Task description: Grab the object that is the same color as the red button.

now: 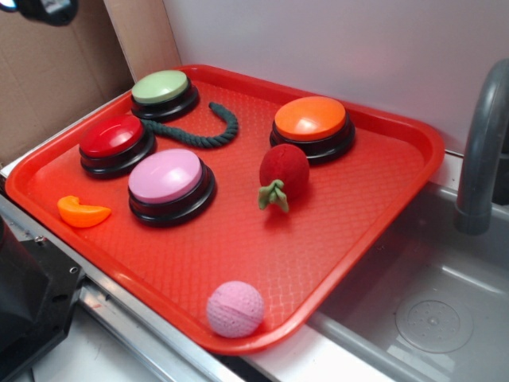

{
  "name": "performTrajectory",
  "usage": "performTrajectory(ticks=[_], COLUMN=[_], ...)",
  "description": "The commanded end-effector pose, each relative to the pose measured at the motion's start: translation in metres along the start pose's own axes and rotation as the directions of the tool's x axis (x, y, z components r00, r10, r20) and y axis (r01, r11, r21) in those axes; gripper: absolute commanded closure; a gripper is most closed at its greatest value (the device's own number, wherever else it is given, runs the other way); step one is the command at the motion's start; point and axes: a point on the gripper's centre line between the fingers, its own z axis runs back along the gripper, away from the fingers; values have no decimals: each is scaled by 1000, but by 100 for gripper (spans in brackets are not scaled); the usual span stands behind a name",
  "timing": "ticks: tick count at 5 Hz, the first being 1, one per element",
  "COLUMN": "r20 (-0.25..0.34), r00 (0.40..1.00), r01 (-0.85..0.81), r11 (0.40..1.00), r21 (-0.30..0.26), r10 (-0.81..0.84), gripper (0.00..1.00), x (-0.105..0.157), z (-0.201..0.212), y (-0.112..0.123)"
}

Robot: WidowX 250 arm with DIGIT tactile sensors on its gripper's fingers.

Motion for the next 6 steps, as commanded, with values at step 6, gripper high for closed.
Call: performTrajectory(ticks=[6], r20=[230], r00=[791], r01=[-578], r11=[816], r21=[-21], r10=[566], gripper=[0], x=[100], z=[-145], y=[-44])
